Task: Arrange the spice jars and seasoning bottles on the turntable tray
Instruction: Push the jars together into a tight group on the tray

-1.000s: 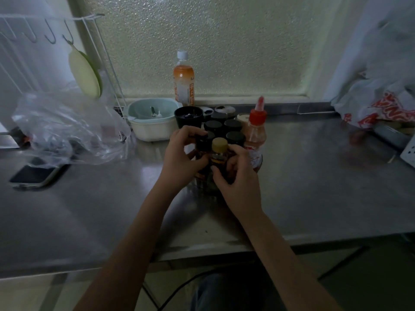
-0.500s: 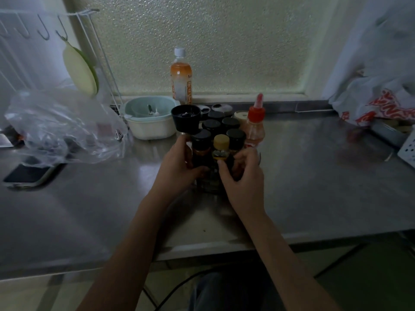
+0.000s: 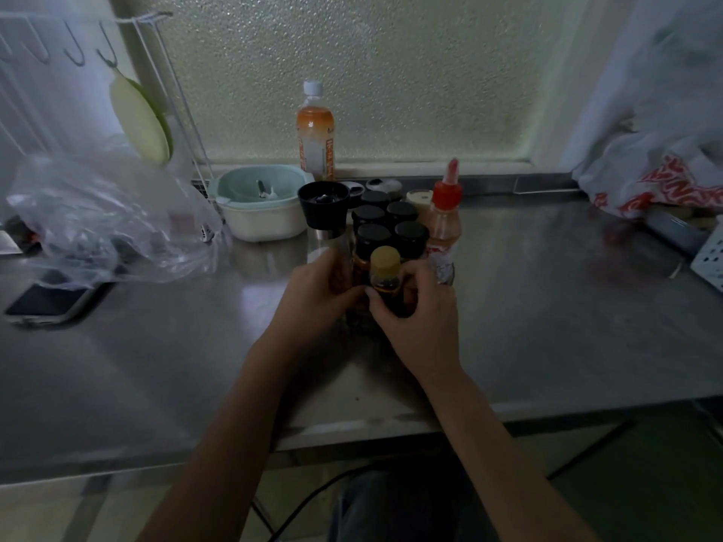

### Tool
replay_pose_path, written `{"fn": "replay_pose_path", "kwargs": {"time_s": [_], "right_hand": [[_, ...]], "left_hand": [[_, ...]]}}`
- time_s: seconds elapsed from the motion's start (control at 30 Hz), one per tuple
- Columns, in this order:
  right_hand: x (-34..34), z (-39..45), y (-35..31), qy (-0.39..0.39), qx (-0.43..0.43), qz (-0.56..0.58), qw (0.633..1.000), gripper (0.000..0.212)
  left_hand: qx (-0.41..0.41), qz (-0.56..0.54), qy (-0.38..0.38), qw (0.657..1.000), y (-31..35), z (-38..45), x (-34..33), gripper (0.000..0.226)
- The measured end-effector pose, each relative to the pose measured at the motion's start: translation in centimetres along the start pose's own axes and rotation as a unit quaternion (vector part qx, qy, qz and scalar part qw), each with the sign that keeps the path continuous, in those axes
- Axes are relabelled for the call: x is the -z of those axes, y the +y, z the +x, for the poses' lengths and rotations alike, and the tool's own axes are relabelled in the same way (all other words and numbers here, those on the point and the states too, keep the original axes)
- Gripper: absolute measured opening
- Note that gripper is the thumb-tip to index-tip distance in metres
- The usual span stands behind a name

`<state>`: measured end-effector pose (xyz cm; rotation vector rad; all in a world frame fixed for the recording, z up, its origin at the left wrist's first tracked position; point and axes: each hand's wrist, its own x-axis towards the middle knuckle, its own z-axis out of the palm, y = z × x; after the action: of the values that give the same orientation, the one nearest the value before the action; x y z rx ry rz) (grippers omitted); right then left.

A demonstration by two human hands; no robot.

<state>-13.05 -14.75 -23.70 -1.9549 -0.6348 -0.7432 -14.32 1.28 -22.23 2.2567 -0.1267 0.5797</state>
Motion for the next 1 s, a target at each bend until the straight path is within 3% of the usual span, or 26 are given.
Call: {"fn": "replay_pose_path", "kwargs": {"time_s": [0.17, 0.3, 0.47, 0.63, 0.8, 0.9, 1.0], "right_hand": [[0.3, 0.0, -0.2, 0.032, 0.027, 0.005, 0.999, 0.024], [0.7, -0.1, -0.7, 0.069, 0.051, -0.001, 0.996, 0.027], [0.0, -0.1, -1.2, 0.022, 0.037, 0.006, 0.999, 0.034], [-0.3, 0.2, -1.2, 0.005, 0.027, 0.019, 0.999, 0.03], [0.9, 0.2, -0.6, 0.122, -0.051, -0.001, 0.991, 0.032], [0.9, 0.2, 0.1, 0.078, -0.118, -0.037, 0.989, 0.036], [0.7, 0.1, 0.4, 0.035, -0.107, -0.051, 0.992, 0.028]], "left_hand": [[-0.013, -0.037, -0.035, 0.999, 0.2, -0.1, 0.1, 0.016], [-0.012, -0.078, -0.096, 0.992, 0.9, -0.6, 0.4, 0.024], [-0.069, -0.111, -0.129, 0.983, 1.4, -0.8, 0.6, 0.057], [-0.043, -0.101, -0.049, 0.993, 1.3, -0.6, 0.5, 0.048], [-0.01, -0.028, 0.008, 1.0, -0.3, -0.3, 0.4, 0.048], [-0.025, 0.032, 0.022, 0.999, -0.6, -0.3, 0.2, 0.047], [-0.024, 0.03, 0.036, 0.999, -0.3, -0.3, 0.1, 0.052]]}}
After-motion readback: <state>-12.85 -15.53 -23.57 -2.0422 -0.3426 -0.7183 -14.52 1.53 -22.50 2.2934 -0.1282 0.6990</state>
